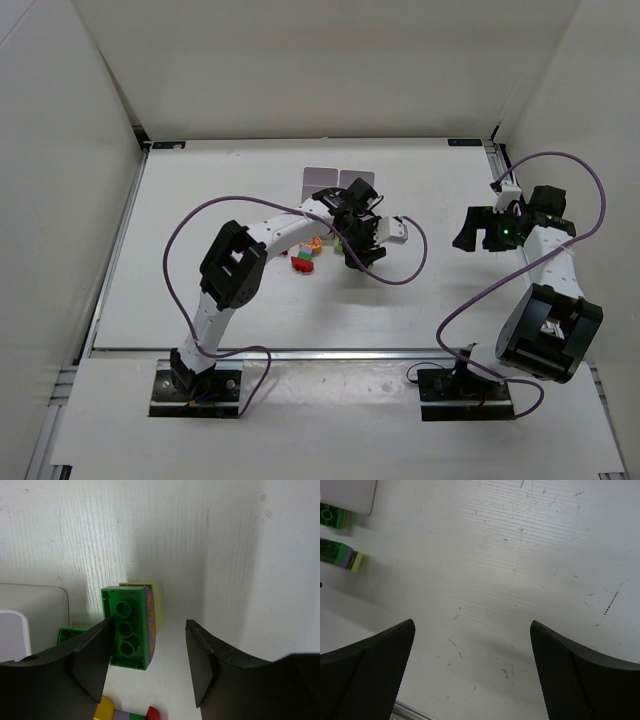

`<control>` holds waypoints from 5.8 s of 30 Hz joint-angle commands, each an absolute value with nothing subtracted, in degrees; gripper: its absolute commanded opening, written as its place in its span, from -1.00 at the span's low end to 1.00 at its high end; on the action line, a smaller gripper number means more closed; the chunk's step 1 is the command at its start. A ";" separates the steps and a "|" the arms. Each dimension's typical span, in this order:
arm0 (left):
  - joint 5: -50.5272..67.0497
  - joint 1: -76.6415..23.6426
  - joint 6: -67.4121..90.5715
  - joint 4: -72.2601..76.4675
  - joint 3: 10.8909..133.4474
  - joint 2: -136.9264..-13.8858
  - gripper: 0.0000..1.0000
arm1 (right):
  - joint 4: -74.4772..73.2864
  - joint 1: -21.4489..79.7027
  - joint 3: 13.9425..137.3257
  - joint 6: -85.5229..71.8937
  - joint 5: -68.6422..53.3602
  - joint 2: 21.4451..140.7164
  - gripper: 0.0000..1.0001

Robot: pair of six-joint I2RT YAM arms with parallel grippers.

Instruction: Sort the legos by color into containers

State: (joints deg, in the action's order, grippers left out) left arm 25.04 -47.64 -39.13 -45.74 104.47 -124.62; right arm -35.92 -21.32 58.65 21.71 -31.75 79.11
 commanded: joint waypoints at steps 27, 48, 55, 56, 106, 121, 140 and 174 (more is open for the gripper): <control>21.53 -47.20 -38.41 -43.15 105.73 -122.08 0.41 | -34.80 -21.62 59.24 23.03 -34.28 80.77 0.98; 23.99 -49.31 -40.17 -43.33 101.95 -120.85 0.46 | -34.54 -21.53 59.24 23.91 -33.66 81.74 0.98; 23.82 -49.31 -40.52 -43.15 102.57 -121.82 0.43 | -34.54 -21.62 59.68 23.99 -33.75 82.18 0.98; 23.99 -49.31 -40.52 -43.15 102.66 -121.90 0.41 | -34.54 -21.53 59.68 23.99 -33.75 82.35 0.98; 41.20 -37.03 -7.69 -42.98 109.42 -113.03 -0.80 | -32.45 -21.53 60.21 19.52 -46.11 82.09 0.82; 78.66 -25.31 32.59 4.00 86.76 -104.24 -0.80 | -9.94 -9.50 63.88 -10.62 -76.73 84.63 0.74; 79.28 -22.32 37.00 10.63 88.59 -107.49 -0.80 | -10.11 5.54 73.39 -12.12 -79.54 87.45 0.59; 79.72 -24.26 36.48 10.72 92.46 -110.48 -0.80 | -11.78 15.55 85.60 -9.93 -77.78 98.44 0.46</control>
State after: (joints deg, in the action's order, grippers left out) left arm 78.63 -23.90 36.95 9.52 90.06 -111.59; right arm -10.57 14.76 83.07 -11.40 -77.69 98.02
